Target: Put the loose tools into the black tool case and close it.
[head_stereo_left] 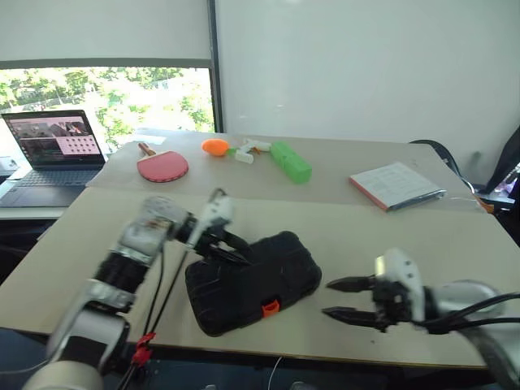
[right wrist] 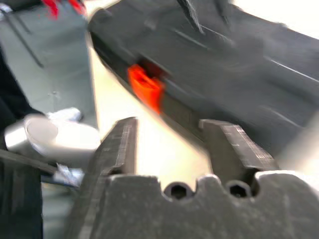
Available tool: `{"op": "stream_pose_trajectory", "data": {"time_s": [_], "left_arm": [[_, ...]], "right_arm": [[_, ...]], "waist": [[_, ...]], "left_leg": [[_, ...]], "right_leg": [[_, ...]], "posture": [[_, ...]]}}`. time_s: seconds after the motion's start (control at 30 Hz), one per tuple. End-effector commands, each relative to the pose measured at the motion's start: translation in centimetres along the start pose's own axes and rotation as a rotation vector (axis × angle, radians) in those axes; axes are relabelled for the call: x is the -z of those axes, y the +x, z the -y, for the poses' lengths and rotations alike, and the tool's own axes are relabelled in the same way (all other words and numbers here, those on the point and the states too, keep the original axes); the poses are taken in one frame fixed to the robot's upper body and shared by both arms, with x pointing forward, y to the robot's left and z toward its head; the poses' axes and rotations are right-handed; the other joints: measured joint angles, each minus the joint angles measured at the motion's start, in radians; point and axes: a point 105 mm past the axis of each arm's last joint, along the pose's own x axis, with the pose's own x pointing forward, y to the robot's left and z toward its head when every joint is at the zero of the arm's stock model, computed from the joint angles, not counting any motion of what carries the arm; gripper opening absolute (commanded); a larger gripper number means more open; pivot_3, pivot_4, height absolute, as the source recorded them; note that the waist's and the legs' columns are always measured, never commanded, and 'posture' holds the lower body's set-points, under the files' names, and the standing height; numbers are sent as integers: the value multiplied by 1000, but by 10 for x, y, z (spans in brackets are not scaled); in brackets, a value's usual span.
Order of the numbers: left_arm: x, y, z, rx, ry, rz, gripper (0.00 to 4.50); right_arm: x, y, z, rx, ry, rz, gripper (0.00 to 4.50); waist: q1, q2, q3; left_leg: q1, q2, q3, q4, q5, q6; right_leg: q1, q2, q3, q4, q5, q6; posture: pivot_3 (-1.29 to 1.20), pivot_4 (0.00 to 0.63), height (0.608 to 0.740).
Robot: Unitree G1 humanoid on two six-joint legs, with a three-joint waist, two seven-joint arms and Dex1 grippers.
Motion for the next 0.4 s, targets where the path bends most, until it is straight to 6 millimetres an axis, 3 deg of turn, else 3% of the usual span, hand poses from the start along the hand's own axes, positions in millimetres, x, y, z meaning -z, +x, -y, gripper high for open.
{"op": "stream_pose_trajectory", "data": {"time_s": [0.03, 0.07, 0.13, 0.27, 0.4], "left_arm": [[-19, -44, 15, -76, -20, 102, 3633], [-19, -59, 21, -107, -47, 121, 3952], [-17, -82, 33, -162, -95, 139, 4486], [-9, -108, 56, -246, -149, 127, 4486], [-1, -112, 58, -321, -164, 118, 4486]], "right_arm": [[-19, -33, 14, 39, 6, 32, 4247], [-23, -41, 20, 53, 10, 33, 4488], [-28, -53, 26, 61, 16, 28, 4500], [-32, -61, 35, 55, 12, 26, 4500], [-32, -55, 40, 48, 5, 39, 4500]], "waist": [[3, 0, 0], [3, 0, 0], [-5, 1, 2], [-1, 1, 3], [15, 1, 4]], "left_leg": [[-1, 0, -1, -2, 0, 0], [-3, 0, -2, -3, 0, 0], [-5, 0, -1, -5, 0, 0], [-4, 0, -1, -6, 0, 0], [-4, -1, 1, -6, 1, -2]], "right_leg": [[-1, 0, 0, -1, 0, 0], [-3, 0, 0, -1, 0, 0], [-6, -2, 1, -2, 0, 0], [-6, -4, -1, -4, 0, 0], [-5, -7, -1, -4, -1, 1]], "posture": [[0, 150, 740], [0, 150, 740], [0, 150, 740], [0, 150, 740], [0, 150, 740]]}}
